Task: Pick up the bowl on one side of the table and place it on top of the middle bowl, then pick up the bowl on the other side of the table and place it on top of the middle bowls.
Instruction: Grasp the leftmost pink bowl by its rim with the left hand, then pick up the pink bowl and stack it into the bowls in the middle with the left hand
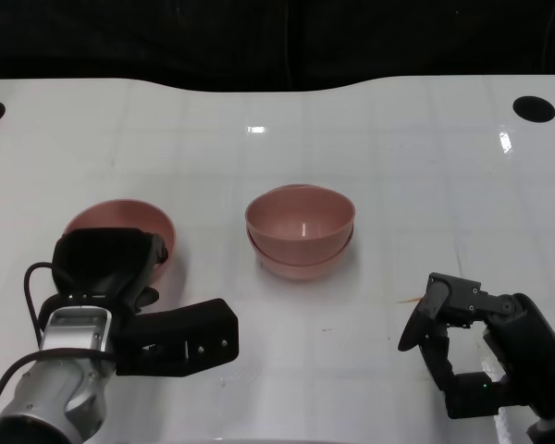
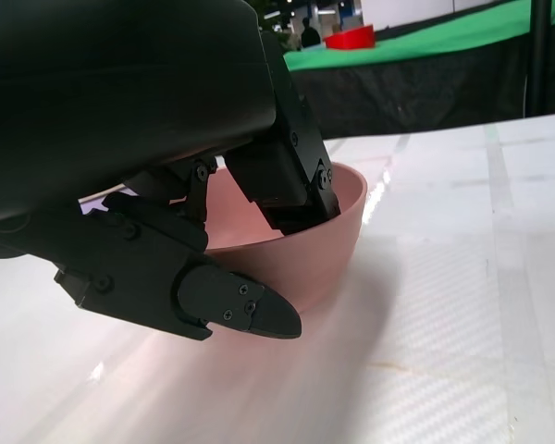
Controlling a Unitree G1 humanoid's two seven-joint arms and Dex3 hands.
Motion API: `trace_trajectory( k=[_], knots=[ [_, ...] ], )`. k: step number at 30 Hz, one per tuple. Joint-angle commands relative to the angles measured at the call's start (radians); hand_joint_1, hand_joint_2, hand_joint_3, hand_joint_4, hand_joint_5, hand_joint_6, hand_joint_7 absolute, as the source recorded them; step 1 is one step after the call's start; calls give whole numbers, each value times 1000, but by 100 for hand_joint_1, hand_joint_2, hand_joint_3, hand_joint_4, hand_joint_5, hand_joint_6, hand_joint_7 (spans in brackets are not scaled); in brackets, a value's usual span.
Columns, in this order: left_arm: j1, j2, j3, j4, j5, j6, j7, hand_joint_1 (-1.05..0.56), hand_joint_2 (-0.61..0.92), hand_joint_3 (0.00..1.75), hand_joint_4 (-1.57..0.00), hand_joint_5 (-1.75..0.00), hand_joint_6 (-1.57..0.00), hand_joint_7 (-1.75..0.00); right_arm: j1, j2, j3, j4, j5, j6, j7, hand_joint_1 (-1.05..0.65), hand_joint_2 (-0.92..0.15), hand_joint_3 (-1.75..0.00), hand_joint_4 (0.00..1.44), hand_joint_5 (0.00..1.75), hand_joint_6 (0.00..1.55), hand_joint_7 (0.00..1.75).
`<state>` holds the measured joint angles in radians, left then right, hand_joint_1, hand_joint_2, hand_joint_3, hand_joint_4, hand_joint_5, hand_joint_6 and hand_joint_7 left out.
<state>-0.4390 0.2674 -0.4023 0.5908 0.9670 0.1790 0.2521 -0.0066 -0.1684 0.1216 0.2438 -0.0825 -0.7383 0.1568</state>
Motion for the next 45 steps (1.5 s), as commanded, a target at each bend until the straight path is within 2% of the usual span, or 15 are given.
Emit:
trace_trajectory(
  k=[1,3,5,14,18,21,30,31,32,33,36,37,39,41,45],
  knots=[
    [-27,29,-13,-15,8,17,29,-39,92,31,-85,-175,-118,-13,3,-3,-16,-8,15,4,2,-24,-41,-131,90,175,75,155],
    [-27,33,-20,-53,17,46,9,-40,92,33,-84,-175,-90,-73,2,-3,-18,-9,14,7,2,-24,-41,-131,90,175,76,155],
    [-23,41,-22,-101,18,63,-6,-38,92,28,-84,-175,-71,-109,2,-2,-19,-10,12,8,0,-25,-41,-130,90,175,76,155],
    [-13,84,-19,-282,53,112,-44,-35,92,23,-86,-175,-91,-46,0,-2,-25,-1,-5,-6,-12,-24,-40,-133,90,175,77,153],
    [-16,99,-4,-340,46,120,-64,-32,92,14,-85,-175,-77,-112,3,0,-25,-4,-1,-1,-11,-24,-40,-133,89,175,77,152],
    [-16,113,2,-370,51,122,-69,-32,92,11,-86,-175,-76,-116,2,3,-24,-1,-3,-8,-12,-25,-40,-134,89,175,78,151],
    [-15,116,35,-490,-8,33,-79,-33,90,1,-91,-175,-107,-47,4,3,-23,-2,10,0,-1,-25,-40,-134,89,175,77,151],
    [-18,113,36,-506,-17,26,-96,-34,91,1,-90,-175,-104,-58,5,4,-23,-3,10,3,-1,-25,-40,-134,88,175,77,151],
    [-21,109,36,-520,-25,23,-113,-34,92,5,-90,-175,-90,-103,5,5,-24,-4,9,5,-2,-25,-40,-134,88,175,77,151],
    [-24,106,36,-531,-30,20,-132,-34,92,6,-90,-175,-83,-121,5,4,-24,-5,5,7,-4,-25,-40,-134,88,175,77,151],
    [-35,94,34,-559,-47,11,-176,-33,91,6,-90,-175,-75,-149,4,3,-24,-6,3,10,-3,-26,-40,-134,88,175,77,151],
    [-40,89,33,-569,-48,13,-194,-32,91,7,-89,-175,-74,-144,3,4,-24,-6,2,10,-4,-26,-40,-133,88,175,77,150],
    [-48,78,30,-589,-44,25,-233,-33,91,5,-88,-175,-91,-84,1,3,-24,-4,0,10,-4,-27,-40,-133,88,175,77,150],
    [-57,66,26,-602,-43,28,-260,-31,90,3,-88,-175,-105,-54,-3,4,-24,5,-1,1,-5,-26,-40,-133,88,175,77,150],
    [-72,50,16,-598,-48,1,-275,-29,92,2,-88,-175,-111,-51,-5,7,-23,8,2,2,-4,-25,-40,-134,88,175,76,150]
  ],
)
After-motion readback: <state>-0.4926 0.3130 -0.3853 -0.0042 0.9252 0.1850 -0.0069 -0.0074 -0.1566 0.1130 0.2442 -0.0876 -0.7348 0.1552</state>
